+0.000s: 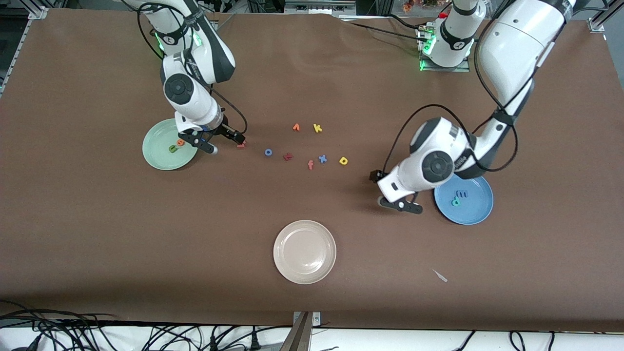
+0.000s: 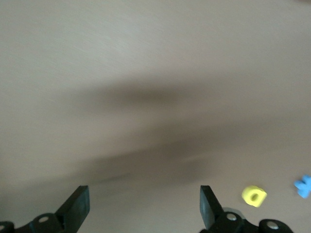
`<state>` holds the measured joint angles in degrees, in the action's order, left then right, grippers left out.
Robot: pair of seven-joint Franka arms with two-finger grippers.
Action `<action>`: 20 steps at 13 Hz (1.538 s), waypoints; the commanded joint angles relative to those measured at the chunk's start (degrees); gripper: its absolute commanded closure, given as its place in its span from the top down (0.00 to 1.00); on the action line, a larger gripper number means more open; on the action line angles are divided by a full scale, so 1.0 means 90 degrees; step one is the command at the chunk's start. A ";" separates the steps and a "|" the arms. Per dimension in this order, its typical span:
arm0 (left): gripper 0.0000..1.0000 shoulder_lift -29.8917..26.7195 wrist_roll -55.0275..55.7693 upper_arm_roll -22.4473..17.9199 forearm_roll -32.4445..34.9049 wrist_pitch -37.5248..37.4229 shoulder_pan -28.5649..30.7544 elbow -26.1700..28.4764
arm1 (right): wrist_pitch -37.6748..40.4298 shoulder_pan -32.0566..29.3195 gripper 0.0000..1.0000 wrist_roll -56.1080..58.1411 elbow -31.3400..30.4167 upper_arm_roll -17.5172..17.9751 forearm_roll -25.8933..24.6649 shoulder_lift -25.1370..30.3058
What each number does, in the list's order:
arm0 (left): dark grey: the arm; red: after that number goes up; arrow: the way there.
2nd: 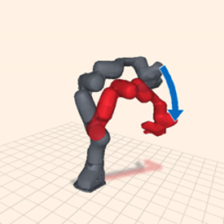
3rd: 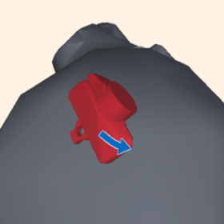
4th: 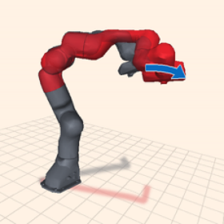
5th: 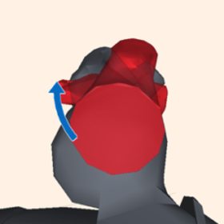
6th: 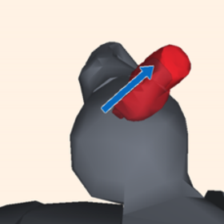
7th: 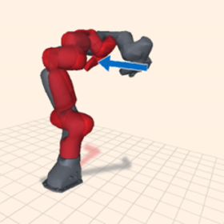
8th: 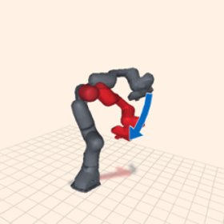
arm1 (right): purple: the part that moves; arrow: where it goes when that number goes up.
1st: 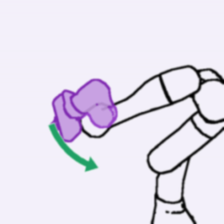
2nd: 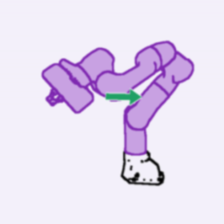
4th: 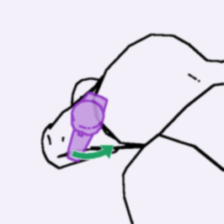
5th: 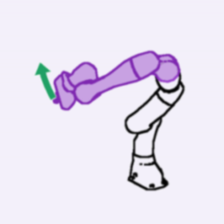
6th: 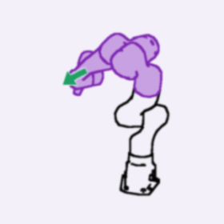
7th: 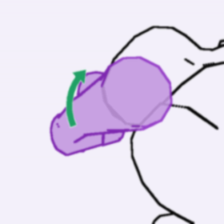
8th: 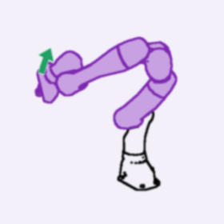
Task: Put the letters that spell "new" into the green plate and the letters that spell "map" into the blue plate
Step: 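Grasp the pink w and yellow d with the right and left grippers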
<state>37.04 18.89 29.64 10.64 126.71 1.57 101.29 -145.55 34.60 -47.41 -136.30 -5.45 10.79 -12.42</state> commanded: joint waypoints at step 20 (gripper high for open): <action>0.56 0.0435 0.2403 -0.0266 0.1649 0.1000 -0.1844 0.0367 | -0.0880 -0.0046 0.17 0.0180 -0.0031 0.0304 0.0080 -0.0331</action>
<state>40.54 38.76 27.84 22.83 135.32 -14.34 105.28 -154.70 34.58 -47.21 -136.09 -2.20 10.79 -19.14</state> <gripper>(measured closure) 0.361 0.731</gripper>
